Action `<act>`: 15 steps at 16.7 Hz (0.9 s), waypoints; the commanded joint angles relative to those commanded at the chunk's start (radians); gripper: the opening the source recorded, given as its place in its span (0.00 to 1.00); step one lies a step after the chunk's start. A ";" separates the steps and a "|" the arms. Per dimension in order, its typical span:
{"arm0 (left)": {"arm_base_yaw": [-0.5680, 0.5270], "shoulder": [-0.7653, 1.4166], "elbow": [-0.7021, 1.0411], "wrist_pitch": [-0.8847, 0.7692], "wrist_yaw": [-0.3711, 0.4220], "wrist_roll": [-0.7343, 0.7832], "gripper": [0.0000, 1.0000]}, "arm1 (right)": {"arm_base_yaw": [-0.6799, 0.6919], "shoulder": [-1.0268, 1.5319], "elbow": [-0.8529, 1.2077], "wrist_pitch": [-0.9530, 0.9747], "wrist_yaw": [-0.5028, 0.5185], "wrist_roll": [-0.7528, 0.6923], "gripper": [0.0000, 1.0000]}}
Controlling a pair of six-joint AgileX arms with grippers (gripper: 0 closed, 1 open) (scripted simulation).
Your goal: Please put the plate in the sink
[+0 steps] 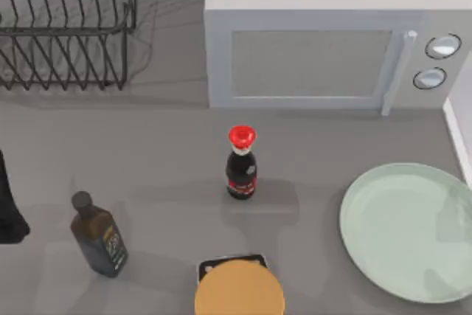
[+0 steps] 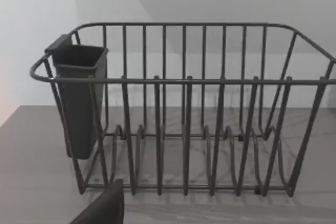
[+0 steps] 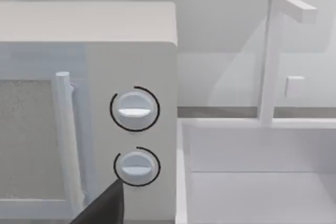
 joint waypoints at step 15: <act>0.000 0.000 0.000 0.000 0.000 0.000 1.00 | 0.000 0.000 0.000 0.000 0.000 0.000 1.00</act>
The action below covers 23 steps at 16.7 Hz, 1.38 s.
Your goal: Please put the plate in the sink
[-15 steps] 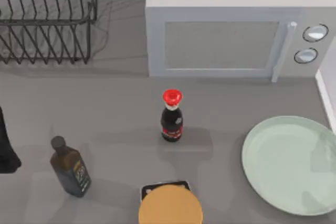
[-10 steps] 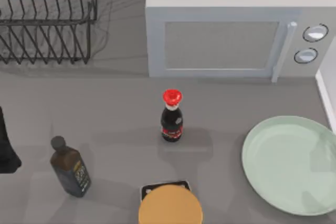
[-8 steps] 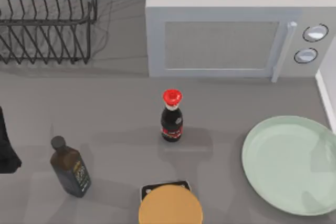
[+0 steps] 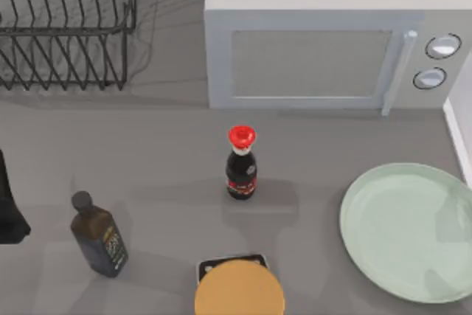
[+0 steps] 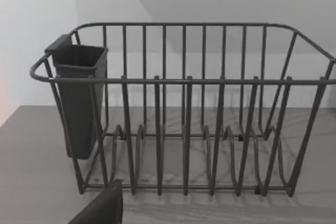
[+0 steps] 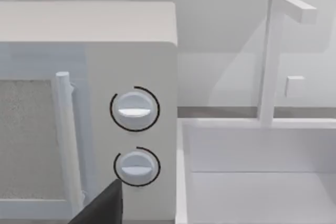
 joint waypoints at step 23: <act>0.000 0.000 0.000 0.000 0.000 0.000 1.00 | 0.341 0.976 0.735 -0.594 0.000 0.349 1.00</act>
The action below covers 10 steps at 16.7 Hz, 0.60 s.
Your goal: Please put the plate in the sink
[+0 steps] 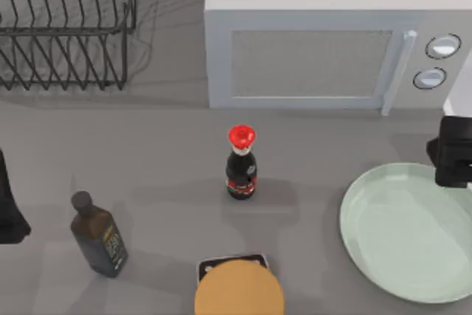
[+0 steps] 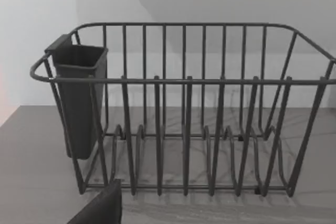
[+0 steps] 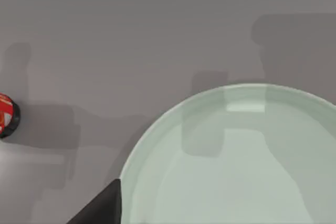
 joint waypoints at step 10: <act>0.000 0.000 0.000 0.000 0.000 0.000 1.00 | 0.254 0.795 0.550 -0.442 0.000 0.260 1.00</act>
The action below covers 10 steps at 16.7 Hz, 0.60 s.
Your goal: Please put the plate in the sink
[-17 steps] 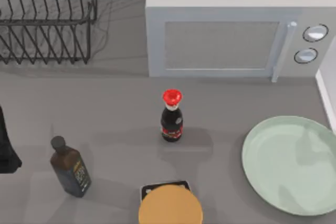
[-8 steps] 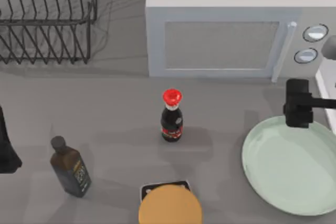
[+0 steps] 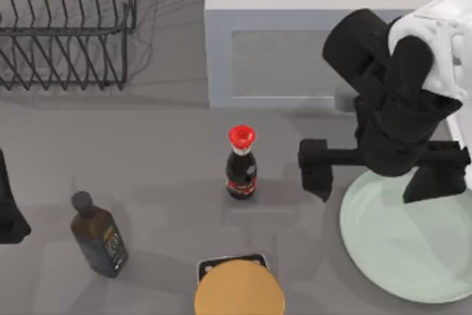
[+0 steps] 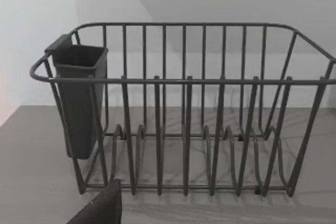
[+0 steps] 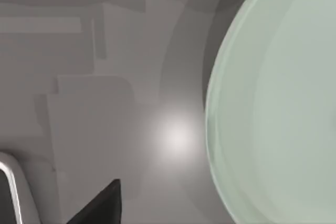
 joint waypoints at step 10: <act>0.000 0.000 0.000 0.000 0.000 0.000 1.00 | 0.016 0.076 0.013 0.005 0.000 0.020 1.00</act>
